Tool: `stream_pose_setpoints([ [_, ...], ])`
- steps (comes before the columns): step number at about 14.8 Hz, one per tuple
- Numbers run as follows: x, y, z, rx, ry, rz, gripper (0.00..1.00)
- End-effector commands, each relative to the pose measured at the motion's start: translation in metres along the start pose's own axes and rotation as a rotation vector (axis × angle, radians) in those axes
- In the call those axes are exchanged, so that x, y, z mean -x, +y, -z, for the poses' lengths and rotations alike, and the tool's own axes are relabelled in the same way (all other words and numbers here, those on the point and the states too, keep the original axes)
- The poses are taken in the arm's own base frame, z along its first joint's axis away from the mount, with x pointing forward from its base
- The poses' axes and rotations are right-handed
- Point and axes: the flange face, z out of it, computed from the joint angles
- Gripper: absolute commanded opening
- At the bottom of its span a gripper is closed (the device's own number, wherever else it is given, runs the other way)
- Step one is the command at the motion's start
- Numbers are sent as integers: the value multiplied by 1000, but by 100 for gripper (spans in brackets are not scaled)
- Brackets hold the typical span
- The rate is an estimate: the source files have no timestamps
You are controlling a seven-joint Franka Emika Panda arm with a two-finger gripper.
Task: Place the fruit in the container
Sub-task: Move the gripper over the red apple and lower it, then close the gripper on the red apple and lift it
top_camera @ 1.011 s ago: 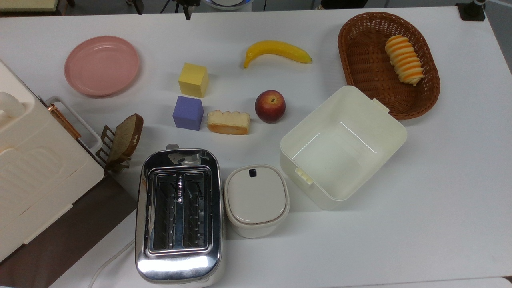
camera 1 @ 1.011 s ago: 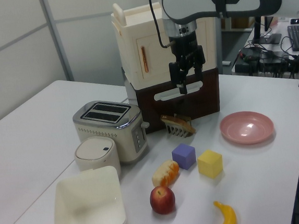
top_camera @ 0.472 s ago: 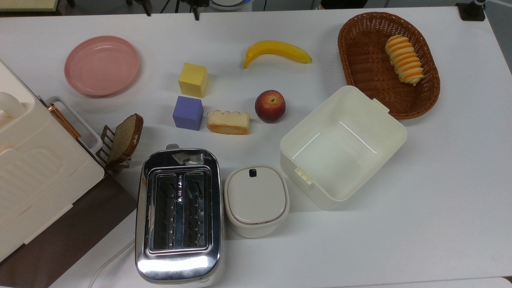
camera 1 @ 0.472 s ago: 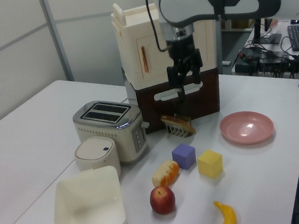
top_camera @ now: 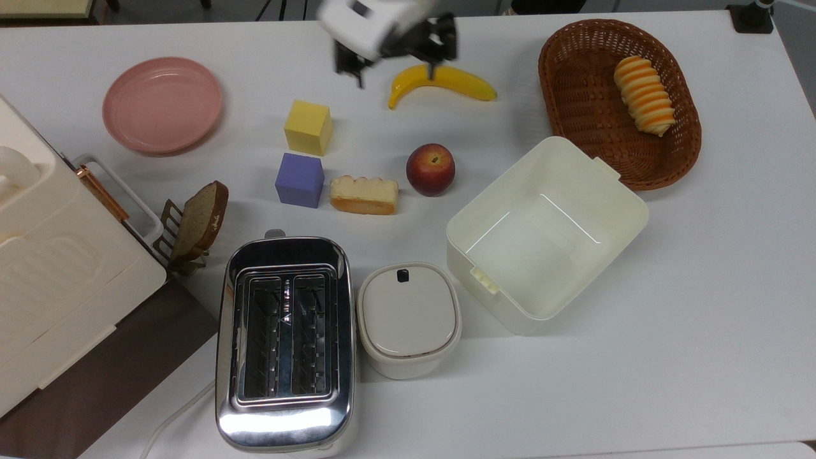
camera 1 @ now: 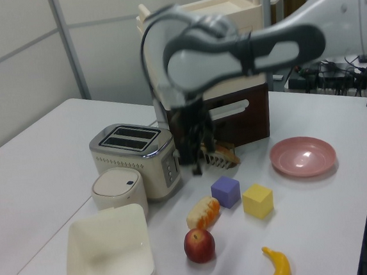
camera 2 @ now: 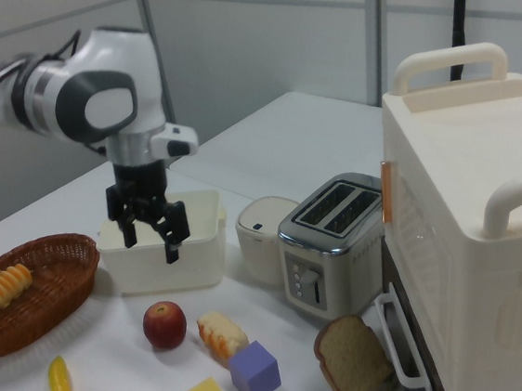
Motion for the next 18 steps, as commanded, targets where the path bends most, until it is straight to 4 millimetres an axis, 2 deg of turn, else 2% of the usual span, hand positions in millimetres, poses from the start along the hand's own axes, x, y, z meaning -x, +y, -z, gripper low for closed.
stream_pose_setpoints([
  [1, -17, -28, -43, 14, -15, 90, 100],
  [3, -32, -49, -74, 40, -36, 130, 100],
  [7, -53, -62, -129, 93, -89, 160, 100],
  [8, -56, -80, -147, 118, -101, 194, 100],
  [10, -54, -81, -167, 143, -122, 210, 90],
  [15, -53, -78, -173, 152, -133, 210, 80],
  [17, -53, -77, -171, 170, -131, 216, 67],
  [18, -51, -74, -163, 172, -127, 212, 64],
])
